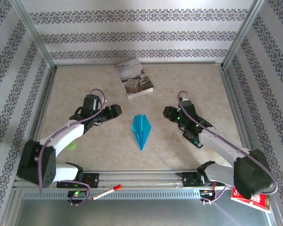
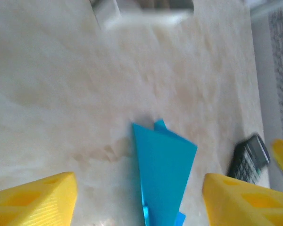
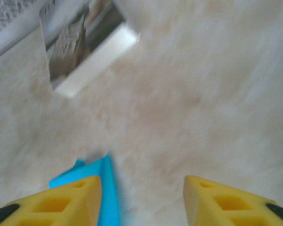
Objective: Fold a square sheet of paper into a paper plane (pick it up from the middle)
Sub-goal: Reset both arms
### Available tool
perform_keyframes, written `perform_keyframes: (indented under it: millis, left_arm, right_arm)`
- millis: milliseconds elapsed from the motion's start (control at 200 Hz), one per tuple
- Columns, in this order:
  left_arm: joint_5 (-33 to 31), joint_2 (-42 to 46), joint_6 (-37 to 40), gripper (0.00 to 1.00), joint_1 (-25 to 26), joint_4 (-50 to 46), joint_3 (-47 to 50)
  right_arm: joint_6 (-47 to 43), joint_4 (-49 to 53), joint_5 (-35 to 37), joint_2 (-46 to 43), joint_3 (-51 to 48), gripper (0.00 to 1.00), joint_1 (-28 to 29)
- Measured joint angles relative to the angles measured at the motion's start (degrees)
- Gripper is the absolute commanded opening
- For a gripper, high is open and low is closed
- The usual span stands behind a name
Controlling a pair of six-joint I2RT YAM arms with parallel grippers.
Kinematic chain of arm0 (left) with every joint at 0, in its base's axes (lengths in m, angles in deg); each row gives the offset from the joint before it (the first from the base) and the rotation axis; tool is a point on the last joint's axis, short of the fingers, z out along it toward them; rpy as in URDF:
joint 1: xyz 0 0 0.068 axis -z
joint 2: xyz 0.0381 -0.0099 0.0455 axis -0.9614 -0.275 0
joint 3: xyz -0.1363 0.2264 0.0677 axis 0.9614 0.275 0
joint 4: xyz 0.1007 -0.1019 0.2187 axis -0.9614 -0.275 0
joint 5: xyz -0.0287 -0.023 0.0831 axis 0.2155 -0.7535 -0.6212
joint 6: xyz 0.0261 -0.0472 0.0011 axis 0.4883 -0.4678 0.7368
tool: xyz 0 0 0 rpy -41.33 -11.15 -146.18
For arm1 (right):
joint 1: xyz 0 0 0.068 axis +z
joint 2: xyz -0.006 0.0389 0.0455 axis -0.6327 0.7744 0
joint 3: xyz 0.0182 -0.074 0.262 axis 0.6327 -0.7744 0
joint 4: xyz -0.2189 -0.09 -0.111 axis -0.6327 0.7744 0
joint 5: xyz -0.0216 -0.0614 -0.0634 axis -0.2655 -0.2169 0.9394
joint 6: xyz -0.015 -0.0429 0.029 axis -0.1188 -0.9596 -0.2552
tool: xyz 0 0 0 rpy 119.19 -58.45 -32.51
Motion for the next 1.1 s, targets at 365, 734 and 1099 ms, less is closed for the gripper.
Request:
perform_keyframes:
  millis: [365, 734, 1099]
  left_arm:
    - [-36.0, 11.6, 17.6, 1.00, -3.7, 2.0, 3.3]
    - [-40.3, -5.7, 34.7, 1.00, -11.0, 24.1, 11.9]
    - [-29.5, -17.5, 35.8, 1.00, -14.9, 49.0, 18.6]
  right_arm:
    - [-20.0, 3.3, 24.7, -2.3, 1.7, 0.98, -14.1]
    - [-28.9, -17.0, 22.1, 7.4, -11.1, 0.98, -20.4]
    - [-33.2, -37.1, 8.8, 15.0, -11.7, 0.98, -24.0]
